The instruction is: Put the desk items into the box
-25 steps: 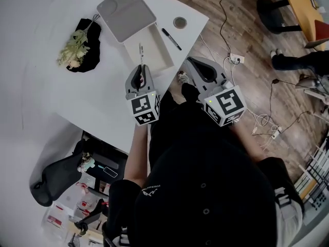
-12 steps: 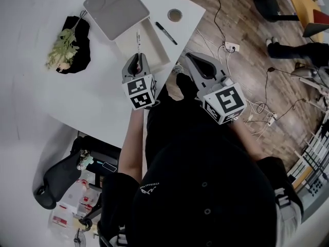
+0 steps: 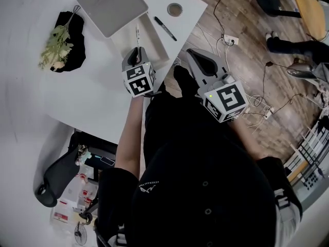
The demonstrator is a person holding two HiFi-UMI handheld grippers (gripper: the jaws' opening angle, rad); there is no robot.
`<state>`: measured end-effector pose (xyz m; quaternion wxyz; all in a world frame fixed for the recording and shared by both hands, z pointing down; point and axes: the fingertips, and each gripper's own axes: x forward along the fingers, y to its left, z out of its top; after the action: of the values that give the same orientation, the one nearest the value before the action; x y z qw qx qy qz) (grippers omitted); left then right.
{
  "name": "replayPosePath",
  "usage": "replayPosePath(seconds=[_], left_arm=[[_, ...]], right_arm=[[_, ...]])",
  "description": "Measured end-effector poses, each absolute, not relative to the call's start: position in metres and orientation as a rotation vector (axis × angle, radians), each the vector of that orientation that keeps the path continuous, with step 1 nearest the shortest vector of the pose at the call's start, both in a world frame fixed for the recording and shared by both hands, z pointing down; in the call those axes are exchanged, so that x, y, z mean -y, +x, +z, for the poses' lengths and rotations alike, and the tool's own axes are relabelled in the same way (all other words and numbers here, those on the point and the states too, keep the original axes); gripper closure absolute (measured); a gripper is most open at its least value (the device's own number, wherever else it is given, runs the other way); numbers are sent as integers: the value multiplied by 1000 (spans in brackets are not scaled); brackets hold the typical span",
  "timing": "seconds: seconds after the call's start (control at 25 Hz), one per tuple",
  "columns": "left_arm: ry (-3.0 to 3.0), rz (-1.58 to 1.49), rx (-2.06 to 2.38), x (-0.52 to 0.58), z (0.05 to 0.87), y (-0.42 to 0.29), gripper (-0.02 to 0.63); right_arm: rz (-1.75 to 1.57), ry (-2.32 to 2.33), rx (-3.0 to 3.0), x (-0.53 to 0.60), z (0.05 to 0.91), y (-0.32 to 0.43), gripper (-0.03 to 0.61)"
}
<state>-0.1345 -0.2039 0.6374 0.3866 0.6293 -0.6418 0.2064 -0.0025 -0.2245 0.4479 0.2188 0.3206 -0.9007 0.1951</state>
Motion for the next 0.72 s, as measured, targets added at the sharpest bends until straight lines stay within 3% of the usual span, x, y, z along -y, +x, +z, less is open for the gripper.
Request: replayPosePath(seconds=[0.72], left_arm=[[1429,635,1592,218,691,-136,557]], right_arm=[[586,938,2444,238,464,7,580]])
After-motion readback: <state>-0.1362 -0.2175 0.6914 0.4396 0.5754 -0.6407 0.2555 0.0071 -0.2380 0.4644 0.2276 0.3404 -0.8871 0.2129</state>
